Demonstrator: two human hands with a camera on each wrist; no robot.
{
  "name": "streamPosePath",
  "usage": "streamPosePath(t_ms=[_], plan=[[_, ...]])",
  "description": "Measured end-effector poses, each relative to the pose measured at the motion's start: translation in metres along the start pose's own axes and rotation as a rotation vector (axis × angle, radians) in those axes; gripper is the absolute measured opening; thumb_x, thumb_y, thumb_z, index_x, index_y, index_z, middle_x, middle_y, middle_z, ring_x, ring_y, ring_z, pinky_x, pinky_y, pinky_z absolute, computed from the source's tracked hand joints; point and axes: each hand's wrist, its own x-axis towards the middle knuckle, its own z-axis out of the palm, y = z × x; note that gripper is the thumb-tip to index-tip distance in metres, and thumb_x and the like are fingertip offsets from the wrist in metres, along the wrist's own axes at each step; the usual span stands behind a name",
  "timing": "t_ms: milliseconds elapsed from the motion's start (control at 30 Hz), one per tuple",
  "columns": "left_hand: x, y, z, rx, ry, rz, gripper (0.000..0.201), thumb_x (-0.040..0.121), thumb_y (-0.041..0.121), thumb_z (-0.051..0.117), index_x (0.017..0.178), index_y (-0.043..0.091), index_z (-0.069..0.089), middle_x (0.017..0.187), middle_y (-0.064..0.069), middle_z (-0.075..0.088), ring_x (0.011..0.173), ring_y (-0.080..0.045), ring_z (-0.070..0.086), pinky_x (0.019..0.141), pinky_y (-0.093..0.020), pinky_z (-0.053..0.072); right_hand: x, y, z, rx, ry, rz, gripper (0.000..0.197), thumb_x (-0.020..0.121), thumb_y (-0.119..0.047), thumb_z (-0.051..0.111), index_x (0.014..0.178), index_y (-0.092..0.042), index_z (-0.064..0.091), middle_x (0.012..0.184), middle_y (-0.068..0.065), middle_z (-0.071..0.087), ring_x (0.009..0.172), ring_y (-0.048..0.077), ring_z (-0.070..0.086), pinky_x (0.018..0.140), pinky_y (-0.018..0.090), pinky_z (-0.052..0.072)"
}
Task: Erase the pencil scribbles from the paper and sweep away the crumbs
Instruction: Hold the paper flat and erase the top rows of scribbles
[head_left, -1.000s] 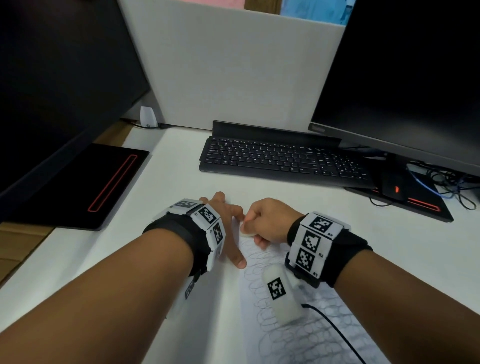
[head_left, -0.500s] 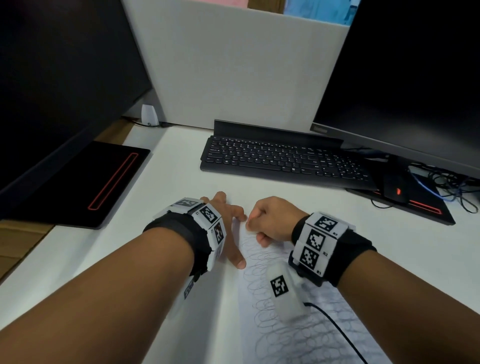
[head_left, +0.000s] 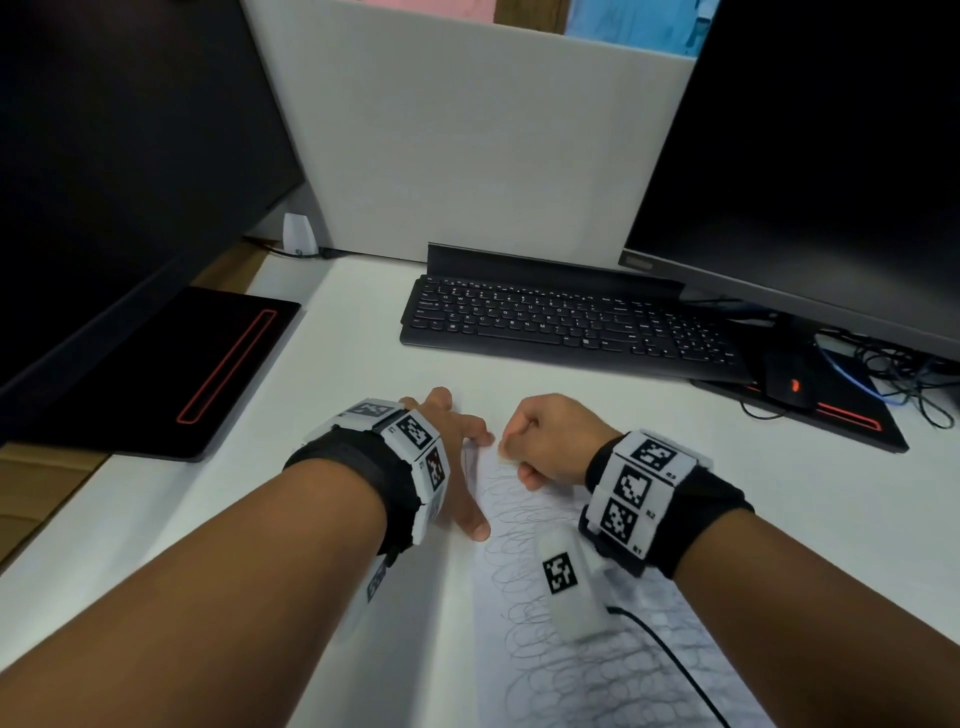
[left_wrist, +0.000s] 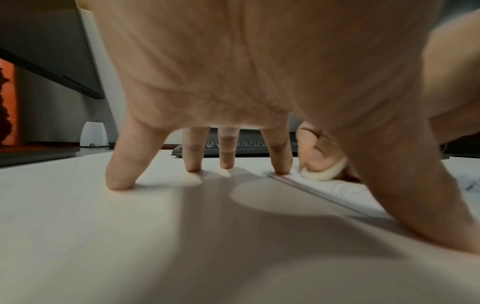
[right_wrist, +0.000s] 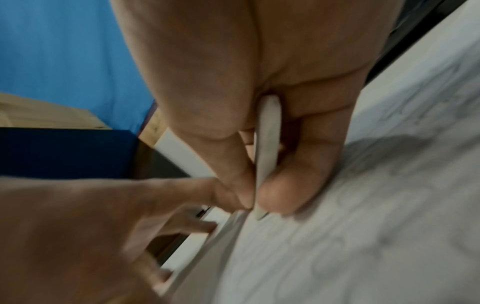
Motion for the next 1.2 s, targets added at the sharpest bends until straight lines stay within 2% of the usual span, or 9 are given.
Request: streamPosePath(t_ms=[100, 200, 300, 467, 600, 667, 800, 1067, 1200], plan=[[0.001, -0.001, -0.001, -0.001, -0.006, 0.010, 0.100, 0.059, 0.065, 0.081, 0.144, 0.052, 0.030, 0.148, 0.003, 0.025, 0.136, -0.028, 0.033, 0.107, -0.048, 0.039, -0.003, 0.002, -0.002, 0.017, -0.044, 0.011, 0.003, 0.092, -0.012, 0.064, 0.093, -0.009, 0.064, 0.067, 0.004, 0.065, 0.054, 0.013, 0.061, 0.045, 0.017, 0.045], [0.000, -0.001, -0.001, -0.005, -0.017, 0.008, 0.100, 0.060, 0.065, 0.081, 0.145, 0.052, 0.029, 0.150, 0.003, 0.022, 0.138, -0.028, 0.031, 0.108, -0.048, 0.038, 0.001, 0.004, -0.008, 0.022, 0.014, 0.024, 0.003, 0.093, -0.013, 0.063, 0.090, -0.011, 0.064, 0.066, 0.003, 0.065, 0.055, 0.014, 0.062, 0.052, 0.020, 0.049], [0.001, -0.001, -0.001, 0.001, -0.012, 0.011, 0.099, 0.059, 0.065, 0.081, 0.144, 0.051, 0.030, 0.148, 0.003, 0.024, 0.136, -0.028, 0.033, 0.107, -0.048, 0.040, -0.002, 0.003, -0.001, 0.014, -0.062, -0.003, 0.004, 0.092, -0.012, 0.064, 0.088, -0.012, 0.062, 0.067, 0.005, 0.065, 0.055, 0.014, 0.062, 0.060, 0.024, 0.053], [0.000, -0.001, -0.002, -0.010, -0.023, 0.009, 0.100, 0.060, 0.064, 0.081, 0.145, 0.050, 0.030, 0.148, 0.003, 0.024, 0.135, -0.028, 0.034, 0.107, -0.048, 0.039, 0.001, 0.003, -0.012, 0.069, 0.030, 0.043, 0.007, 0.092, -0.008, 0.063, 0.086, -0.009, 0.061, 0.066, 0.006, 0.062, 0.052, 0.013, 0.059, 0.040, 0.015, 0.043], [0.002, 0.001, -0.003, -0.056, -0.033, 0.004, 0.102, 0.058, 0.063, 0.082, 0.144, 0.054, 0.029, 0.146, 0.002, 0.025, 0.133, -0.029, 0.039, 0.104, -0.050, 0.042, 0.003, 0.001, -0.012, 0.064, -0.001, 0.051, 0.010, 0.093, -0.008, 0.063, 0.084, -0.011, 0.060, 0.067, 0.006, 0.063, 0.056, 0.014, 0.061, 0.056, 0.020, 0.057], [0.002, 0.003, -0.001, -0.062, -0.025, -0.007, 0.102, 0.058, 0.066, 0.080, 0.144, 0.057, 0.026, 0.146, 0.002, 0.025, 0.135, -0.029, 0.034, 0.104, -0.051, 0.042, 0.006, 0.003, -0.011, 0.044, 0.007, 0.040, 0.012, 0.093, -0.009, 0.063, 0.083, -0.013, 0.060, 0.067, 0.005, 0.064, 0.058, 0.015, 0.063, 0.066, 0.025, 0.058], [0.002, 0.004, 0.001, -0.065, -0.002, -0.005, 0.099, 0.058, 0.069, 0.079, 0.142, 0.058, 0.029, 0.145, 0.002, 0.026, 0.135, -0.030, 0.032, 0.105, -0.049, 0.040, 0.003, 0.004, -0.008, -0.097, 0.005, -0.026, 0.009, 0.093, -0.010, 0.060, 0.087, -0.017, 0.058, 0.068, 0.003, 0.065, 0.061, 0.016, 0.063, 0.072, 0.029, 0.056], [0.003, 0.004, 0.001, -0.048, -0.011, -0.005, 0.098, 0.058, 0.069, 0.079, 0.142, 0.058, 0.029, 0.145, 0.001, 0.025, 0.135, -0.032, 0.033, 0.105, -0.049, 0.040, 0.002, 0.003, -0.008, -0.070, 0.007, -0.041, 0.009, 0.091, -0.003, 0.058, 0.089, -0.011, 0.058, 0.064, 0.004, 0.064, 0.052, 0.013, 0.060, 0.053, 0.019, 0.052], [0.002, 0.003, 0.000, -0.037, -0.023, 0.005, 0.099, 0.058, 0.069, 0.079, 0.142, 0.058, 0.028, 0.147, 0.001, 0.023, 0.136, -0.032, 0.032, 0.106, -0.050, 0.039, 0.007, 0.006, -0.026, -0.098, 0.056, -0.036, 0.007, 0.091, -0.006, 0.060, 0.091, -0.013, 0.061, 0.073, 0.012, 0.070, 0.063, 0.021, 0.066, 0.076, 0.035, 0.058]])
